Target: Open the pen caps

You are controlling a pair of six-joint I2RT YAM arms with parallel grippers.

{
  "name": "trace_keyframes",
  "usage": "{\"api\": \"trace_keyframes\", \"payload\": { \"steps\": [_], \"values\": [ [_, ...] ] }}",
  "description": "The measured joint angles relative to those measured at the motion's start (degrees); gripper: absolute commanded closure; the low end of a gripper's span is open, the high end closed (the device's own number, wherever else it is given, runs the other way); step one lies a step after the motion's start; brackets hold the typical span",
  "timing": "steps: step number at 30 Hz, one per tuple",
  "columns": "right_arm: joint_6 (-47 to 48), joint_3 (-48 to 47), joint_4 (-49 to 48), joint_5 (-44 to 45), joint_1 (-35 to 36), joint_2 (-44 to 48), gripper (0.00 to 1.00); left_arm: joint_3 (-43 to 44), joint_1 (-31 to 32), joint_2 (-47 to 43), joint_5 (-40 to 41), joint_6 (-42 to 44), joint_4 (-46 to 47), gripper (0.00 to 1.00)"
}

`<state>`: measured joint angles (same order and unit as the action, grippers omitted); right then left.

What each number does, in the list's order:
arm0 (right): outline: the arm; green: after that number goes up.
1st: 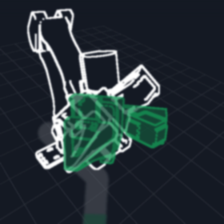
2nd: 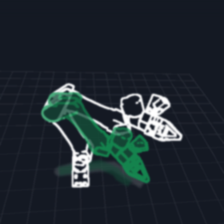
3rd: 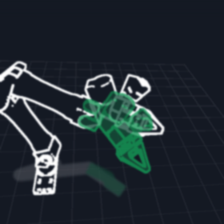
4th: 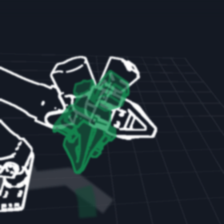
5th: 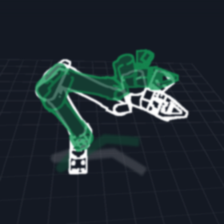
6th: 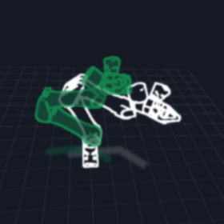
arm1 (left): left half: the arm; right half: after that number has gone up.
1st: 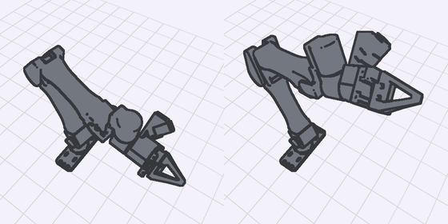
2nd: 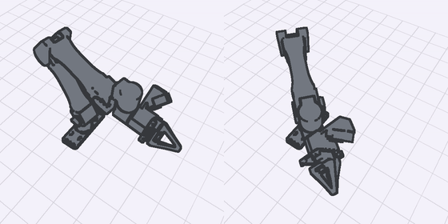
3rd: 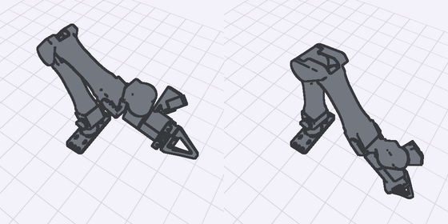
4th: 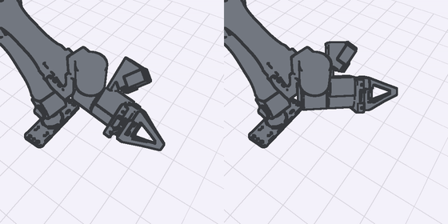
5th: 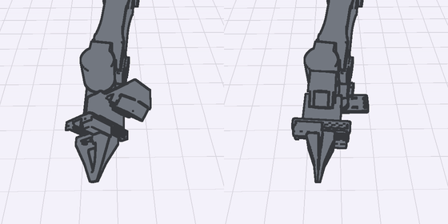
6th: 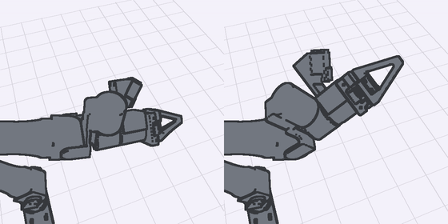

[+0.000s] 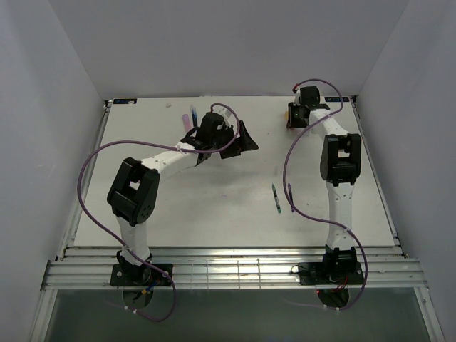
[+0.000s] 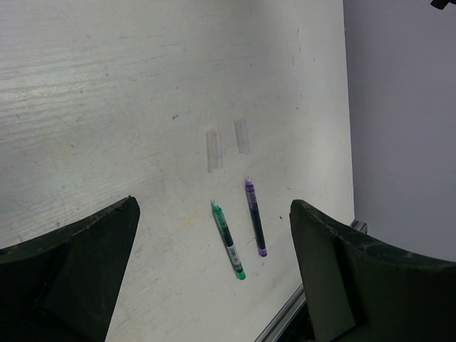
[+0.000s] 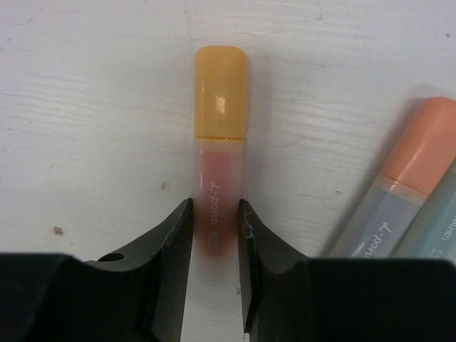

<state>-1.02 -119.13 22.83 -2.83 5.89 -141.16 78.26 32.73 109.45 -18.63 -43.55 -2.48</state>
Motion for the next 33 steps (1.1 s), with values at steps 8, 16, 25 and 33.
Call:
{"api": "trace_keyframes", "payload": {
  "steps": [8, 16, 25, 33],
  "values": [
    [-2.51, 16.63, -1.88, -0.83, 4.83, 14.27, 0.92, 0.13, -0.98, 0.00, 0.13, -0.17, -2.97, 0.05],
    [-7.67, 43.69, -4.11, -2.14, 11.63, 44.70, 0.92, 1.44, -1.99, 0.00, 2.08, 0.44, -8.35, 0.04],
    [-12.33, 65.77, -4.94, -3.34, 22.84, 60.83, 0.92, -1.46, -1.99, -0.50, -1.03, -2.40, -6.25, 0.15],
    [-16.02, 69.51, -8.28, -4.59, 24.79, 65.85, 0.92, -5.75, -1.66, -0.59, -4.31, -5.70, -3.72, 0.22]
  ]
}}
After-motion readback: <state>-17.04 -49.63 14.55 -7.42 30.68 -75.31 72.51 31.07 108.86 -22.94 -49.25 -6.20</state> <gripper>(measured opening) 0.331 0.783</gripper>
